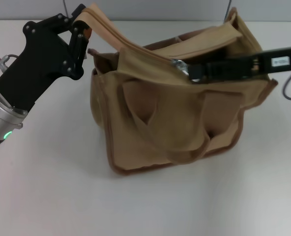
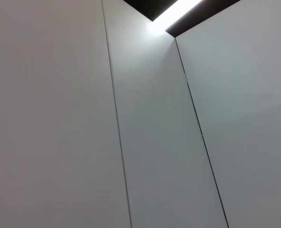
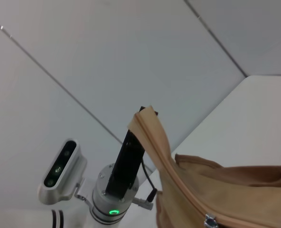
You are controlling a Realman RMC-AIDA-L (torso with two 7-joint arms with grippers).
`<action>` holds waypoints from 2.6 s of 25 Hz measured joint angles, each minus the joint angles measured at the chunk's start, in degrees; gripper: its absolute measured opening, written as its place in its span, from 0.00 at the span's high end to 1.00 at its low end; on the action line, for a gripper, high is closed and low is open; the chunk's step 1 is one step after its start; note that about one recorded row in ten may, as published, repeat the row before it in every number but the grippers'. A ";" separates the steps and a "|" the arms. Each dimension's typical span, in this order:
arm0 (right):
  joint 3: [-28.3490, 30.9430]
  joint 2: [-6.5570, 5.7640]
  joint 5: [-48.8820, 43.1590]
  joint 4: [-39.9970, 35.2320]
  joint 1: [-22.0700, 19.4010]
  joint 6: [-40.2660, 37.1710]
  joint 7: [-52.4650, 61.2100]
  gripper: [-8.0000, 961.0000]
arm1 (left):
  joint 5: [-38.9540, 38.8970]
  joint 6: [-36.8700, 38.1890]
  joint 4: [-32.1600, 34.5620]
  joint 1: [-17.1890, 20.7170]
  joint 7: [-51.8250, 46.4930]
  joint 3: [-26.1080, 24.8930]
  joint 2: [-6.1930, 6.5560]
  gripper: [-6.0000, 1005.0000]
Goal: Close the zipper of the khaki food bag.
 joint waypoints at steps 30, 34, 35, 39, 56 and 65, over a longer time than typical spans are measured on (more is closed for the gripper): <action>17.23 -4.08 -0.40 0.16 -15.14 -8.24 -4.24 0.99 | -0.12 -2.24 -0.19 -0.02 -0.83 -1.14 -0.25 0.82; 19.48 -4.14 -0.32 0.37 -16.70 -8.45 -6.26 0.93 | -0.10 -3.19 -0.27 0.04 -1.02 -1.16 -0.16 0.82; 20.05 -4.09 -0.28 0.47 -17.10 -8.47 -6.91 0.89 | -0.08 -3.76 -0.23 0.10 -1.53 -1.17 -0.06 0.82; 20.43 -3.88 -0.22 1.65 -17.38 -8.48 -8.72 0.77 | -0.09 -7.38 1.11 1.14 -4.68 -2.07 0.17 0.82; 21.21 -2.02 0.49 3.70 -15.44 -9.24 -18.91 0.58 | -3.28 2.01 0.48 11.16 -15.02 -18.71 0.30 0.32; 20.72 -0.20 2.97 3.71 -17.67 -21.49 -41.18 0.58 | 6.17 9.36 14.55 10.91 -30.66 1.00 0.65 0.19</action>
